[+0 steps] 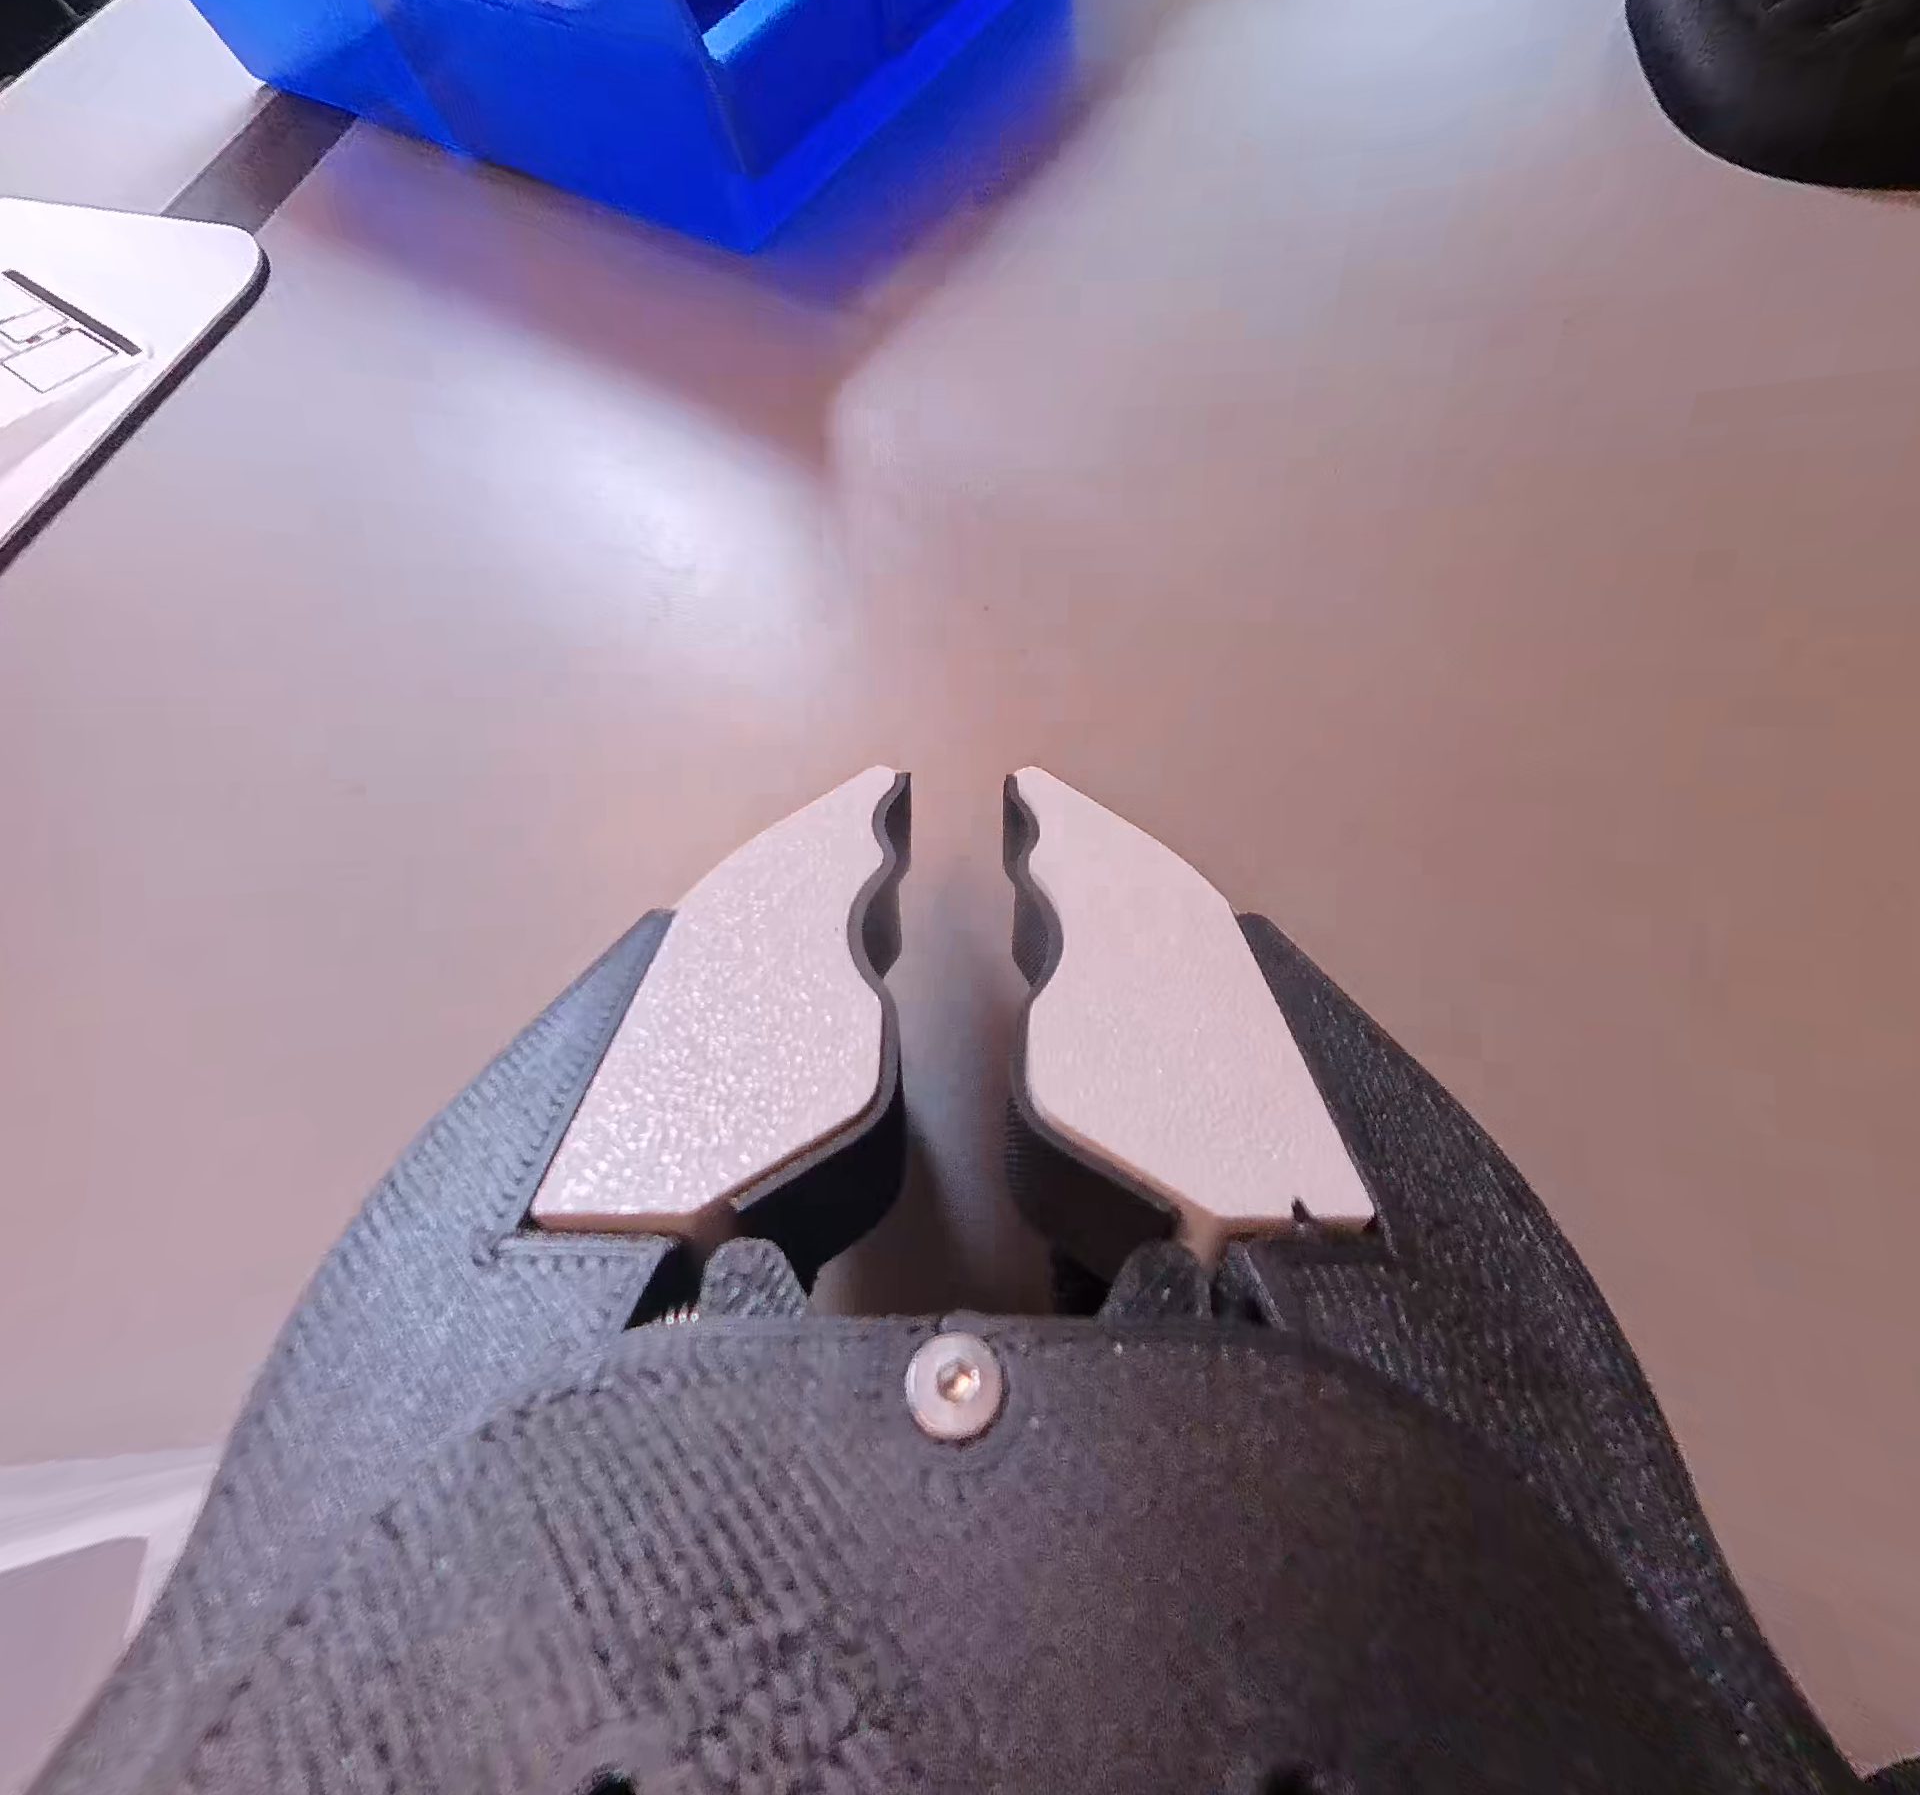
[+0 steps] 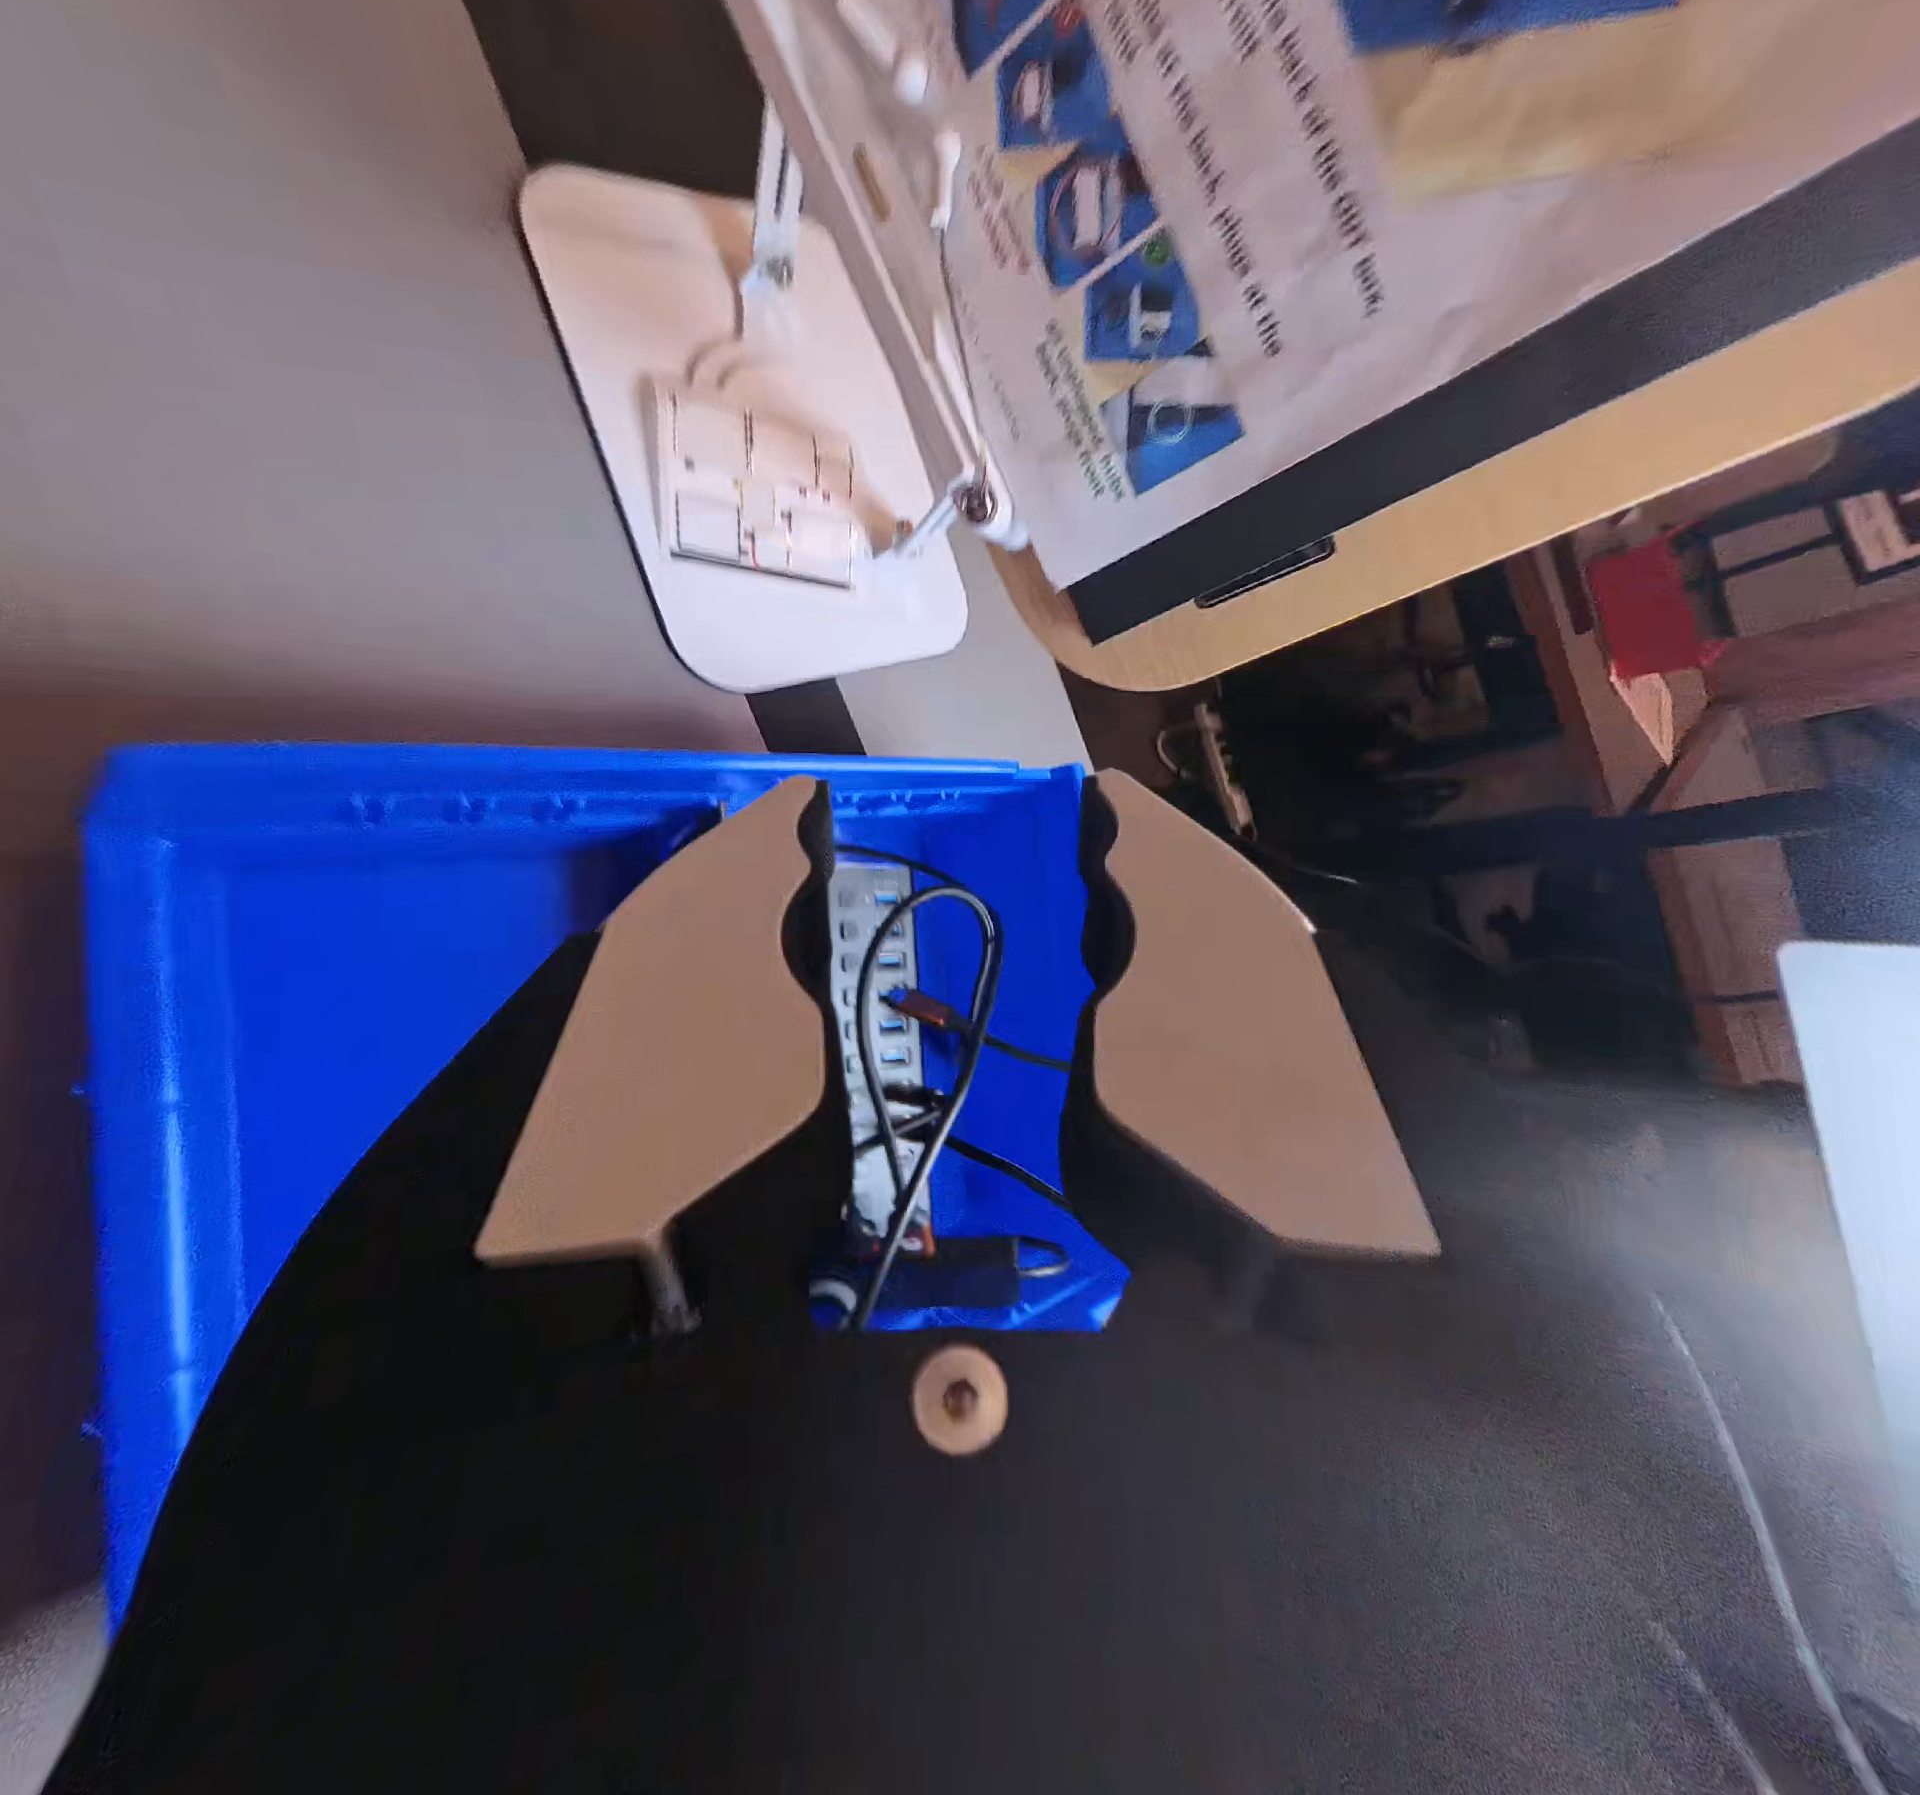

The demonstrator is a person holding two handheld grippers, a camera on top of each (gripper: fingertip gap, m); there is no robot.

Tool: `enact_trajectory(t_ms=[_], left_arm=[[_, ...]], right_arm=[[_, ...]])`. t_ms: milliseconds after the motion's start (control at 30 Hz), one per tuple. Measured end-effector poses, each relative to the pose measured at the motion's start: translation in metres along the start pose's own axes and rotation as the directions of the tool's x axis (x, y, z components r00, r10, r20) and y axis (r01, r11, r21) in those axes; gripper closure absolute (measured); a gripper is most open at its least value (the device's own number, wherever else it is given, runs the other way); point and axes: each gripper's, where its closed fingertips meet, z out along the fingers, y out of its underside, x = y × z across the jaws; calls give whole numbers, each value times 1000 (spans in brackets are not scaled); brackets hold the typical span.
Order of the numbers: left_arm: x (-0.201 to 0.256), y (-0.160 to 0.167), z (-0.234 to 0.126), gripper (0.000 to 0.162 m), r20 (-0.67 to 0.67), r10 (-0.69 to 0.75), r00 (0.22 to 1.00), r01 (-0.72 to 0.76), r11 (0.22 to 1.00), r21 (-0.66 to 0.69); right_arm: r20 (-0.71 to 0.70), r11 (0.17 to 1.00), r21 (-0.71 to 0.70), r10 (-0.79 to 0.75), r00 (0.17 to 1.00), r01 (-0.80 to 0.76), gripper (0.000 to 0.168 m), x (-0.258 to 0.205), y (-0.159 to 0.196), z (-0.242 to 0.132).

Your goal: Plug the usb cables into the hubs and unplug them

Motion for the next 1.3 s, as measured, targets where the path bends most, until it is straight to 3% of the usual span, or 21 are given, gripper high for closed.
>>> enact_trajectory(t_ms=[133, 267, 333, 433, 533, 633, 667, 700, 733, 833, 900, 1000, 1100, 1133, 1167, 1200, 1300], left_arm=[[1, -7, -1, 145, -1, 8, 1000, -8, 999, 46], [-6, -25, -16, 142, 66, 28, 997, -35, 993, 112], [-21, -34, -37, 138, 167, 57, 984, -75, 992, 101], [-60, -33, -97, 133, 399, 122, 909, -126, 992, -16], [-82, 11, -148, 123, 454, 61, 889, 29, 981, -190], [-84, 86, -165, 114, 395, 80, 915, 141, 855, -500], [-84, 102, -165, 112, 373, 109, 921, 131, 816, -563], [-79, 97, -157, 134, 347, 76, 935, 123, 846, -518], [-79, 97, -154, 139, 347, 106, 932, 100, 845, -525], [-71, 92, -152, 139, 312, 251, 916, -8, 791, -611], [-50, 78, -136, 141, 263, 218, 940, -42, 838, -544], [-23, 64, -121, 141, 201, 269, 942, -123, 833, -539], [3, 48, -103, 141, 119, 301, 946, -203, 838, -506], [8, 43, -96, 141, 97, 312, 945, -225, 838, -496], [11, 39, -91, 141, 82, 321, 944, -243, 839, -486], [10, 35, -85, 141, 79, 325, 942, -251, 843, -475], [-7, 31, -75, 140, 135, 300, 944, -211, 868, -450]], right_arm=[[-62, 963, 196, 198, 978, -183, 124, -22, -8, -48], [-45, 895, 297, 360, 932, -331, 127, -84, 6, -76], [-2, 850, 325, 439, 898, -415, 128, -121, 15, -84], [21, 818, 308, 504, 863, -485, 128, -165, 38, -93], [-7, 813, 281, 533, 846, -510, 128, -184, 65, -106], [-16, 831, 194, 533, 846, -521, 128, -193, 92, -113], [-10, 834, 165, 535, 845, -526, 128, -195, 98, -112], [1, 838, 136, 534, 846, -529, 127, -197, 103, -110], [8, 842, 111, 530, 848, -527, 126, -198, 107, -107], [37, 876, 27, 481, 876, -482, 121, -204, 109, -91], [46, 912, -31, 410, 911, -408, 116, -206, 105, -77], [16, 961, -127, 251, 968, -247, 116, -200, 101, -49], [54, 955, -270, 140, 989, -121, 116, -198, 111, -12], [87, 944, -315, 128, 988, -95, 117, -200, 117, -1], [119, 937, -342, 117, 986, -69, 133, -203, 119, 8], [126, 939, -342, 77, 989, -29, 138, -202, 118, 13], [144, 944, -330, 33, 989, 16, 138, -215, 107, 11]])
